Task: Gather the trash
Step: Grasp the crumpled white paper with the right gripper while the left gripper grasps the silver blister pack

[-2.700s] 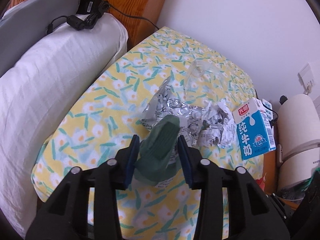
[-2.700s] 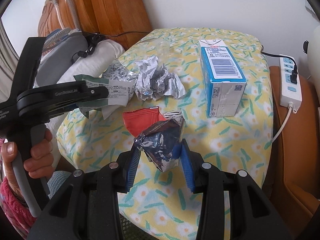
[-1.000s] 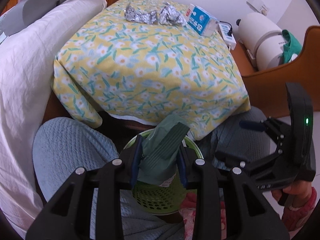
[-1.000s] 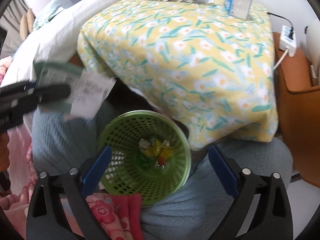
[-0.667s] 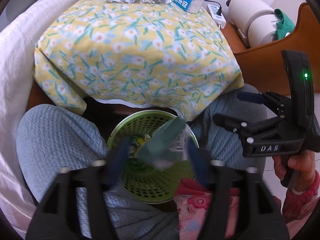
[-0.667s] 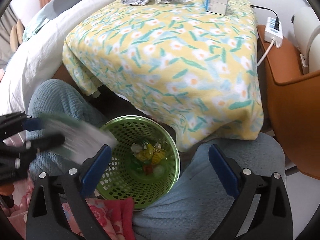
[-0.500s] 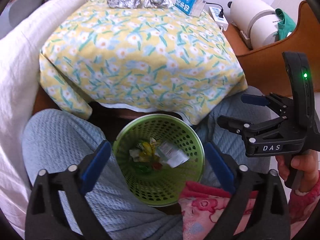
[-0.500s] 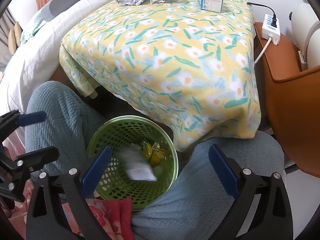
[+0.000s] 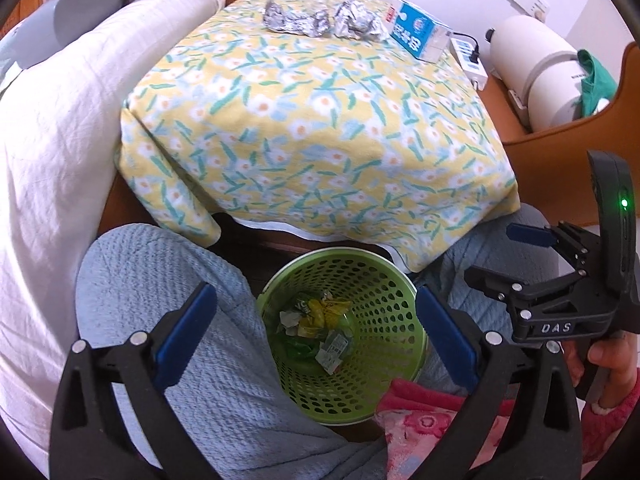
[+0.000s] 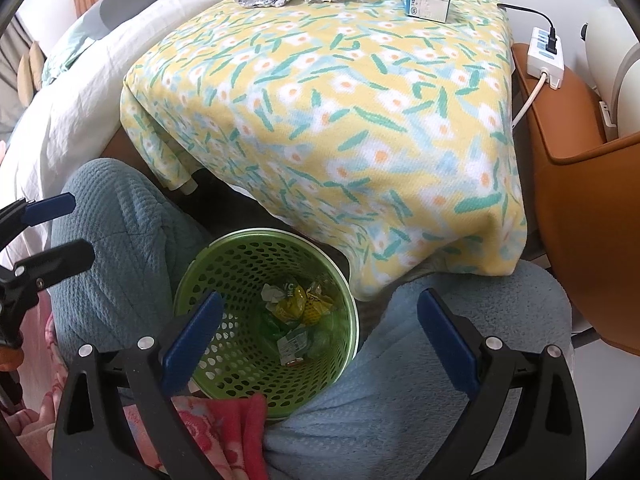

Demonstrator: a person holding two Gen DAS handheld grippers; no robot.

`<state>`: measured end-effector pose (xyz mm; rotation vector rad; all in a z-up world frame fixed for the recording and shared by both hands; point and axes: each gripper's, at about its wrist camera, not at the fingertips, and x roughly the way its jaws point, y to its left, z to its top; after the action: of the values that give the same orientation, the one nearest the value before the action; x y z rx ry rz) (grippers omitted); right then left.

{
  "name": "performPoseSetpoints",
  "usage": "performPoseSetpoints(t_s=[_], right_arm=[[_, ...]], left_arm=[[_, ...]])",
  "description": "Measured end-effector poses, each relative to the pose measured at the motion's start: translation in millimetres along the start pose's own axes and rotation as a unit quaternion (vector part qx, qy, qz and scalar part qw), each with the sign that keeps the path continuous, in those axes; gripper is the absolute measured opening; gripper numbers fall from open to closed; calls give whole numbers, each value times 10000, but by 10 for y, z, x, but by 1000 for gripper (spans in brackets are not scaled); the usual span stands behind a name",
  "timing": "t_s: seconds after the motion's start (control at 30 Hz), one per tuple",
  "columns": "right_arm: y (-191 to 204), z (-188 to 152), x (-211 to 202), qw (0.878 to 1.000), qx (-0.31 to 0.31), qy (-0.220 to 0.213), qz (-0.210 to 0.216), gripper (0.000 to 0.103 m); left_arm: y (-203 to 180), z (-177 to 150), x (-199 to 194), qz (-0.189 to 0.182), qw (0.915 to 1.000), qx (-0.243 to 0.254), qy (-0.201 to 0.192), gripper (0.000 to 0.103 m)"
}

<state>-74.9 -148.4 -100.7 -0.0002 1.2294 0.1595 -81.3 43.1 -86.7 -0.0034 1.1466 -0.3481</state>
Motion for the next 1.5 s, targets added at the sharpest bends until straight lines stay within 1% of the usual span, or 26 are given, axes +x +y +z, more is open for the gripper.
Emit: performPoseSetpoints(t_s=[0.13, 0.27, 0.37, 0.4, 0.47, 0.6, 0.67, 0.8, 0.87, 0.9, 0.97, 1.0, 1.07, 1.1, 1.17, 1.2, 1.27, 1.3, 1.33, 1.5], right_arm=[[30, 81, -73, 9999, -97, -134, -16, 97], [56, 292, -218, 9988, -162, -469, 52, 97], [93, 533, -321, 9967, -218, -773, 99, 97], [117, 679, -359, 9953, -257, -929, 106, 97], [139, 824, -381, 9940, -289, -1051, 130, 97], [118, 1297, -354, 9904, -187, -1321, 349, 97], [72, 1451, -317, 9899, -136, -1353, 410, 97], [13, 1892, -139, 9899, -13, -1369, 366, 97], [-13, 2050, -53, 9900, 37, -1371, 329, 97], [-18, 2092, -31, 9900, 54, -1375, 318, 96], [-82, 2289, 91, 9907, 142, -1324, 266, 91], [-108, 2318, 116, 9907, 167, -1324, 267, 89], [-164, 2473, 242, 9911, 257, -1282, 243, 88], [-176, 2503, 276, 9912, 255, -1279, 205, 87], [-151, 2582, 341, 9913, 174, -1306, 6, 85], [-130, 2622, 375, 9914, 100, -1303, -117, 83], [-105, 2657, 413, 9916, -20, -1272, -251, 77], [-95, 2667, 430, 9917, -55, -1256, -274, 70], [-82, 2678, 445, 9920, -118, -1225, -275, 67], [-60, 2677, 456, 9921, -289, -1194, -266, 64]], left_arm=[[18, 92, -17, 117, 9999, 34, -94, 95], [64, 336, -88, 239, 9989, 48, -410, 95], [88, 573, -140, 271, 9972, -1, -693, 95], [93, 647, -151, 276, 9966, -18, -774, 95], [118, 819, -167, 304, 9952, -44, -926, 95], [179, 1110, -127, 395, 9929, -86, -1121, 95], [220, 1227, -86, 516, 9916, -97, -1181, 95], [299, 1444, 30, 640, 9898, -107, -1265, 95], [355, 1556, 106, 707, 9892, -152, -1274, 95], [384, 1600, 131, 720, 9890, -169, -1282, 95], [443, 1692, 187, 714, 9888, -219, -1291, 95], [470, 1738, 210, 697, 9888, -249, -1296, 95], [504, 1821, 251, 680, 9885, -288, -1316, 95], [517, 1867, 275, 677, 9884, -303, -1327, 95], [528, 1942, 325, 666, 9883, -317, -1337, 95], [529, 1976, 356, 666, 9883, -324, -1333, 95], [525, 2062, 436, 650, 9885, -341, -1324, 95], [520, 2098, 473, 648, 9886, -348, -1316, 95], [513, 2141, 513, 652, 9887, -358, -1303, 95], [447, 2339, 709, 676, 9888, -330, -1291, 95]])
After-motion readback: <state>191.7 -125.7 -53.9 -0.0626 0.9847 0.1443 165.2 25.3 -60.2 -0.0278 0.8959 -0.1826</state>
